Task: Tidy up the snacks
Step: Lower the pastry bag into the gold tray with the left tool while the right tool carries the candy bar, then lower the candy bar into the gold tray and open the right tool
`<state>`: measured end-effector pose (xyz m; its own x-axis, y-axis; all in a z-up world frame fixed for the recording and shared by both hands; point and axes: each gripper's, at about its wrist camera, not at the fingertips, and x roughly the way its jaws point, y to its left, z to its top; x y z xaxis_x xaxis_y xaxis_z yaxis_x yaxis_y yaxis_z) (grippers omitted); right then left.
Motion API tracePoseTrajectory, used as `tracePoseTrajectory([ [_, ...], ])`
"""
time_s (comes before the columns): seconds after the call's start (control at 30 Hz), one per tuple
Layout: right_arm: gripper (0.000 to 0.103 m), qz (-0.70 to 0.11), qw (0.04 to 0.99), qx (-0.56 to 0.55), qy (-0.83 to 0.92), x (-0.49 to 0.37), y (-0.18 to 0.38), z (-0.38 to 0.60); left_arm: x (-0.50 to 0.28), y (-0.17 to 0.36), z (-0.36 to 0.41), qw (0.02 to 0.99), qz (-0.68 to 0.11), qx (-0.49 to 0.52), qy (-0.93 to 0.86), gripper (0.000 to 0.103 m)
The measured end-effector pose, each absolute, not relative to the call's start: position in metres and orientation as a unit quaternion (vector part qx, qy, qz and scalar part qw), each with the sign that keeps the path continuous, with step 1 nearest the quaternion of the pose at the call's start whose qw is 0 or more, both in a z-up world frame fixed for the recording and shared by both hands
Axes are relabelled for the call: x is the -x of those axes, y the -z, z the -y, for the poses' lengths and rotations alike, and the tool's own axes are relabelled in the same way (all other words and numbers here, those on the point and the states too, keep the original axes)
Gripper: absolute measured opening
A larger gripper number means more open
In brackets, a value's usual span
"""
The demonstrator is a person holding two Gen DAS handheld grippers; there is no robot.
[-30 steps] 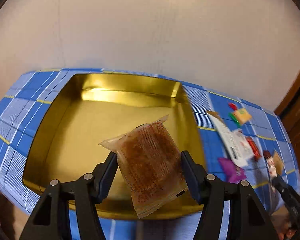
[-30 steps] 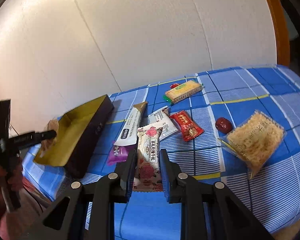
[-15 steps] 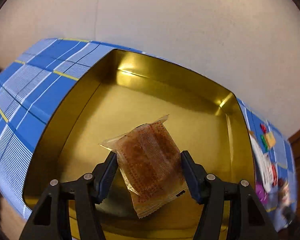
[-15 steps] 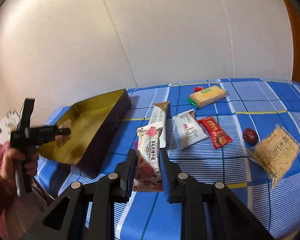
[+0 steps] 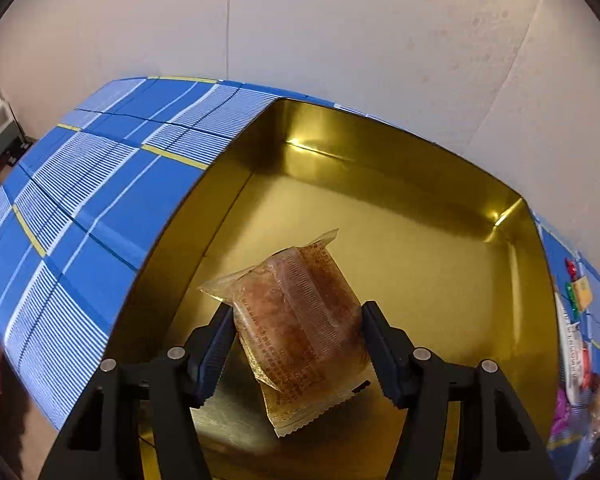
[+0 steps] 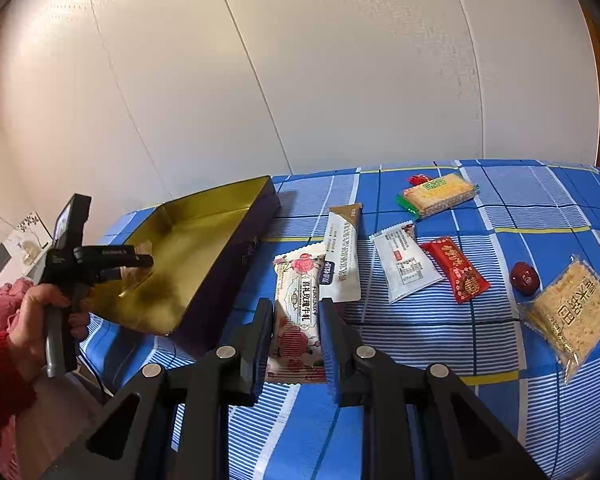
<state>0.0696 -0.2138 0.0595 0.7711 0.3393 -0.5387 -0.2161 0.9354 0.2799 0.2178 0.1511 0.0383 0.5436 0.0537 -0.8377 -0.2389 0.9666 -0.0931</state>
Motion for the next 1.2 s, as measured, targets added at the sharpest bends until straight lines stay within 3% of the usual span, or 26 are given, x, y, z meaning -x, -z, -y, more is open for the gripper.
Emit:
tracePoseTrajectory([
  [0.7,0.023,-0.298,0.933,-0.101,-0.173,-0.086,-0.056,0.185,-0.207,-0.045,-0.166,0.873,-0.455,0.133,-0.11,0.064],
  [0.83,0.023,-0.294,0.933,-0.092,-0.188,-0.09,-0.058,0.173,-0.197,-0.058,-0.159,0.889,-0.429,0.121,-0.104,0.07],
  [1.2,0.023,-0.299,0.919,-0.067,-0.25,-0.118,-0.063,0.125,-0.175,-0.077,-0.144,0.908,-0.396,0.111,-0.081,0.073],
])
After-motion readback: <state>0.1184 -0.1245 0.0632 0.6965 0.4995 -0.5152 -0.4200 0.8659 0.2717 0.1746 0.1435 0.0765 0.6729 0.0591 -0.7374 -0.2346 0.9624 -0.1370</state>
